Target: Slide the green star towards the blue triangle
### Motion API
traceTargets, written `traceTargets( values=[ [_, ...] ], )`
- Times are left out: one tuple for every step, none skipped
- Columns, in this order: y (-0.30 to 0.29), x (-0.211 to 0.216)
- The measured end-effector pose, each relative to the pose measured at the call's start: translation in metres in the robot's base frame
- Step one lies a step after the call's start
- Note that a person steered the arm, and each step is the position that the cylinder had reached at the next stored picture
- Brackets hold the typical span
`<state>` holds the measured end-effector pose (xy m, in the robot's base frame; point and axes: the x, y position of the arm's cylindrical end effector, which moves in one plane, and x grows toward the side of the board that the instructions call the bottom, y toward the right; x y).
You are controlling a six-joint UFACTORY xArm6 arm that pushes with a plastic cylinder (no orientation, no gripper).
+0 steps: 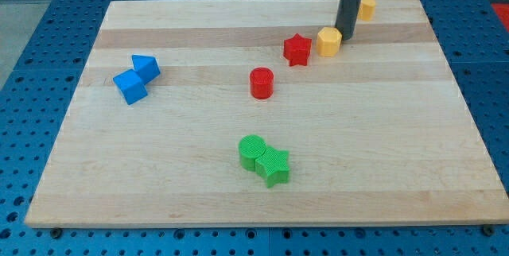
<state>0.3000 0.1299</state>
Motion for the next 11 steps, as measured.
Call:
traceTargets(
  values=[
    [-0.002, 0.003],
    [-0.002, 0.01],
    [-0.003, 0.02],
    [-0.006, 0.025],
    [-0.007, 0.025],
    [-0.007, 0.025],
    [-0.007, 0.025],
    [-0.007, 0.025],
    [-0.005, 0.015],
    [0.008, 0.0],
    [0.04, 0.0]
  ],
)
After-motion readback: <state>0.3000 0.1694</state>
